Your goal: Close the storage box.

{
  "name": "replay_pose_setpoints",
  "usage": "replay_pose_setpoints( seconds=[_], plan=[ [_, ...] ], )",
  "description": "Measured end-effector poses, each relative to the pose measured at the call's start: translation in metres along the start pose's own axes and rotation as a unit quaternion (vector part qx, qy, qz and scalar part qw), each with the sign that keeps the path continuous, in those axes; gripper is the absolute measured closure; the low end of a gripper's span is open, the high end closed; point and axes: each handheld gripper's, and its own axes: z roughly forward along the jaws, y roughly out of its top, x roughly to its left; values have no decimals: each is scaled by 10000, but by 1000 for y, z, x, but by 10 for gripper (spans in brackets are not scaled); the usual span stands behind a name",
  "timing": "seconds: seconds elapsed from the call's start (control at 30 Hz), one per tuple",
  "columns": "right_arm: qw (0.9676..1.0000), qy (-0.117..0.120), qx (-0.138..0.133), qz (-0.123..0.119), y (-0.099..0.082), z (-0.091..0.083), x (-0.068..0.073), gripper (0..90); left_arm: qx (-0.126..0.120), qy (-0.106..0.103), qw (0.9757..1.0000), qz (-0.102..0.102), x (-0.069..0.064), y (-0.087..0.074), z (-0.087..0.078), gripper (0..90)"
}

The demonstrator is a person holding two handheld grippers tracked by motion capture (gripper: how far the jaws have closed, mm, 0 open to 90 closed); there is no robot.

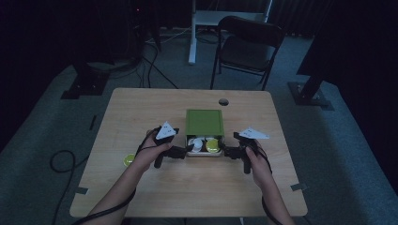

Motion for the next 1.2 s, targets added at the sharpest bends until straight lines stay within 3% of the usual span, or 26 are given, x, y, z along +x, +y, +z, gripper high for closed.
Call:
replay_pose_setpoints(
  seconds=[0.23, 0.63, 0.83, 1.0, 1.2],
  plan=[
    [9997, 47, 30, -225, 1, -3, 4, 117, -53, -24, 9999, -82, 2, 1, -3, 56],
    [9989, -89, 25, -464, -1, -10, 5, 117, -143, 237, 9994, -229, 1, -1, -14, 56],
    [9991, -132, 17, -395, -5, -15, 3, 117, -120, 261, 9994, -186, -1, -5, -21, 56],
    [9996, -185, -60, -209, -11, -24, -1, 117, -204, 195, 9992, -286, -2, -7, -25, 56],
    [9994, -289, -18, -210, -18, -33, -7, 117, -127, 262, 9992, -256, -4, -15, -29, 56]
  ],
)
